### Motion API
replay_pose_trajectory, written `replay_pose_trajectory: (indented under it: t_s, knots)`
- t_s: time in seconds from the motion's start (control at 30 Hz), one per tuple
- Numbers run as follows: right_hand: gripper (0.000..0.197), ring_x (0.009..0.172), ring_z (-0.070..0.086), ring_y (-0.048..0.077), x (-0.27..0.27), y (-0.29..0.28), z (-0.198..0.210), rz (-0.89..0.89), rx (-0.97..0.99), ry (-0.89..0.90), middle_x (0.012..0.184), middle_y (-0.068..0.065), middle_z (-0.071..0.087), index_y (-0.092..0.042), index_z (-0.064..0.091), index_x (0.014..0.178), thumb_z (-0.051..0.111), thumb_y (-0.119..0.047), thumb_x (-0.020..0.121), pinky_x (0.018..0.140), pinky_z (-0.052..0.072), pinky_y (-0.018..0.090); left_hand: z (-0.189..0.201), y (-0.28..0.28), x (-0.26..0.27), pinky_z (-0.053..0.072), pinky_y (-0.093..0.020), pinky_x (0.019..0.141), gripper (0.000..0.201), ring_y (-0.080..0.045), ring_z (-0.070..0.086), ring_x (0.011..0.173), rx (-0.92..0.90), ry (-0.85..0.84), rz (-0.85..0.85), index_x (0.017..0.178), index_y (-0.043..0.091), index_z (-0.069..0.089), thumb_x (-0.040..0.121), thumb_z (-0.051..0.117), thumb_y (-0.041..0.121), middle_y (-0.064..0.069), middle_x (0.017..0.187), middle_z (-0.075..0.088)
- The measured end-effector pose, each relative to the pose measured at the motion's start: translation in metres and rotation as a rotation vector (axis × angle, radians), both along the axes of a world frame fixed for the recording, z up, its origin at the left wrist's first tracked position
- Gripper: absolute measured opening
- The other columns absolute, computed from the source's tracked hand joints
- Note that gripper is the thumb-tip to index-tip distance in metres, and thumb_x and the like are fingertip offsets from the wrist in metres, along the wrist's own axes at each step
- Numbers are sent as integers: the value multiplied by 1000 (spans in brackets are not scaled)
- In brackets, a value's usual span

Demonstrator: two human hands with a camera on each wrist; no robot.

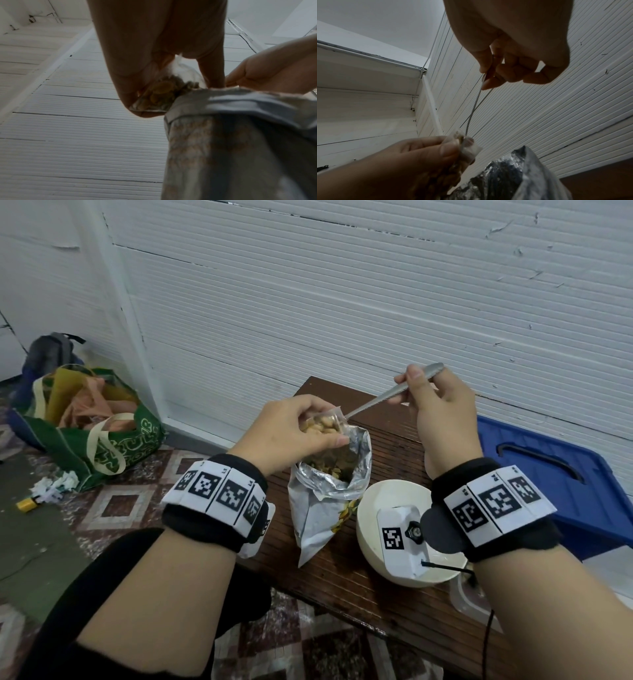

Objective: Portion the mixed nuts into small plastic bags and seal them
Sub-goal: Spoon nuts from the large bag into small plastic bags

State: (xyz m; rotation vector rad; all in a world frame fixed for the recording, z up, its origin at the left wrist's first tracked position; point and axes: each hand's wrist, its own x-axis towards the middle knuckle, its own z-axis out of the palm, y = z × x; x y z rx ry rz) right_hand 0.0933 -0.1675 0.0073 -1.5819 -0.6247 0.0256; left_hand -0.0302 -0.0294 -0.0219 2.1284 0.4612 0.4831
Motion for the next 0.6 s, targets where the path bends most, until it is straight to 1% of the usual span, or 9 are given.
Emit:
replay_pose_trajectory:
  t_s: [0.07,0.1,0.17,0.3,0.37,0.43,0.5,0.57,0.6]
  knots:
    - [21,64,59,1,-3,-2,2,41,33,-31,66,-5,66,-24,64,82,51,-27,98,72,39,26,0,0,0,43,1,66,41,5,58,88,-11,-2,7,107,29,65,72,79,43,17,95,64]
    - [20,58,56,-2,-4,-2,3,55,52,-51,72,-3,66,-23,63,83,51,-26,99,68,36,21,0,0,1,43,1,66,39,5,58,88,-18,-5,10,107,29,63,74,77,44,18,96,63]
    - [20,58,55,-2,-5,-4,6,64,103,-101,80,-1,66,-22,62,83,51,-23,99,65,37,17,0,0,0,46,-4,66,36,5,57,88,-49,-25,23,107,30,60,77,74,45,18,97,62]
    - [19,59,54,-2,0,-10,12,-5,213,-184,88,8,65,-19,59,82,50,-19,99,64,40,13,1,5,-2,52,-25,82,33,-6,60,97,-116,-42,52,105,30,58,78,69,47,12,106,63]
    - [19,58,54,-1,5,-14,12,-97,262,-169,88,11,65,-19,58,82,50,-20,99,62,41,14,2,7,-4,52,-30,85,28,-11,62,100,-143,-57,64,99,33,58,78,69,46,8,110,65]
    - [20,61,57,2,9,-17,11,-189,268,-135,82,3,65,-21,59,80,50,-20,98,61,41,16,2,10,-5,51,-22,75,24,-8,62,92,-163,-83,78,97,34,58,79,70,44,9,105,66]
    - [23,64,59,5,10,-19,6,-251,185,-108,75,-4,63,-24,59,77,50,-23,98,62,42,18,4,10,-6,47,-12,64,21,1,61,82,-161,-113,92,98,32,59,81,70,40,15,97,65]
    - [25,65,60,7,6,-20,-2,-263,52,-109,66,-9,62,-28,60,74,51,-26,97,66,44,21,4,12,-6,51,-16,73,26,2,62,89,-158,-149,113,104,28,62,82,70,40,16,99,66]
    - [25,64,58,3,3,-20,-6,-252,-15,-115,64,-10,61,-28,61,74,52,-27,97,66,43,20,5,12,-6,51,-18,79,28,1,61,94,-152,-163,121,106,28,63,82,70,40,16,101,66]
